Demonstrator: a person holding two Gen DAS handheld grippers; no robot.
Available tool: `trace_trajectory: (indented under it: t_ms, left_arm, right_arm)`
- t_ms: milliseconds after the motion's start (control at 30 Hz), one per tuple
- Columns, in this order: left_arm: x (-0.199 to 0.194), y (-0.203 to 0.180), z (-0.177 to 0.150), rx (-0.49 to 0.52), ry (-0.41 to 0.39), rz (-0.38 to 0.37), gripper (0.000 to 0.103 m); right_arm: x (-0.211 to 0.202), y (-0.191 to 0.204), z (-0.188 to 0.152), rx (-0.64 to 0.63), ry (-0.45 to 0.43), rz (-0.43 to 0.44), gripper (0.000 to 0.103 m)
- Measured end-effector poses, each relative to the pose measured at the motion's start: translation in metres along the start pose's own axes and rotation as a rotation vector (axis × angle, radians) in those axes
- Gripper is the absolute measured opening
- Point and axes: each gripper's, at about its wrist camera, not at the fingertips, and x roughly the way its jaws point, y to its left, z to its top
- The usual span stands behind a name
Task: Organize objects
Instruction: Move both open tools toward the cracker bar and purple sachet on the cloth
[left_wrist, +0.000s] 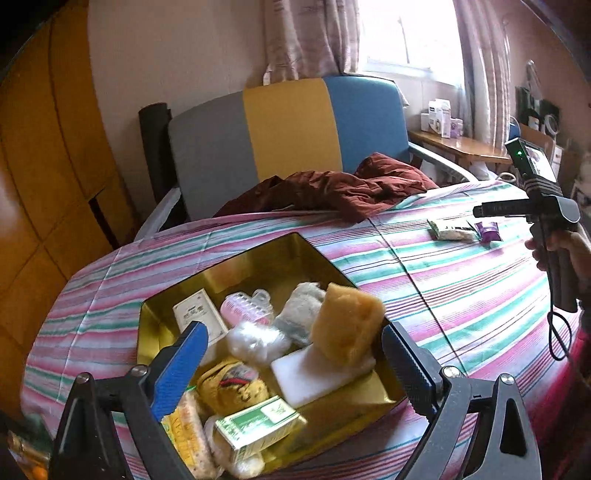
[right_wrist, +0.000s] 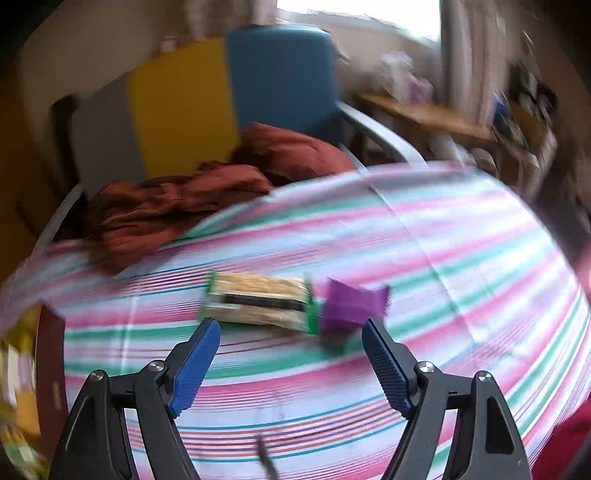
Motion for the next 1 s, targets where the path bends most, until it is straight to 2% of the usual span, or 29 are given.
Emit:
trace_trajectory:
  t_ms: [200,300,600,1000]
  left_arm:
    - [0.016,-0.026,0.014,0.055,0.012,-0.023,0.096]
    - [0.025,-0.041,0.023,0.083,0.017,-0.043,0.096]
    - [0.046,-0.083,0.043,0.17,0.023,-0.076,0.096]
    - [0.079,-0.129,0.065,0.241,0.088,-0.153,0.096]
  right_arm:
    - [0.012,-0.036,-0.001,0.174,0.081,0.007,0.081]
    - [0.013,-0.044,-0.002,0.219,0.093,0.017,0.081]
    - [0.015,-0.056,-0.004,0.278,0.124,0.037,0.081]
    - [0.018,-0.073,-0.004,0.373,0.13,0.063,0.081]
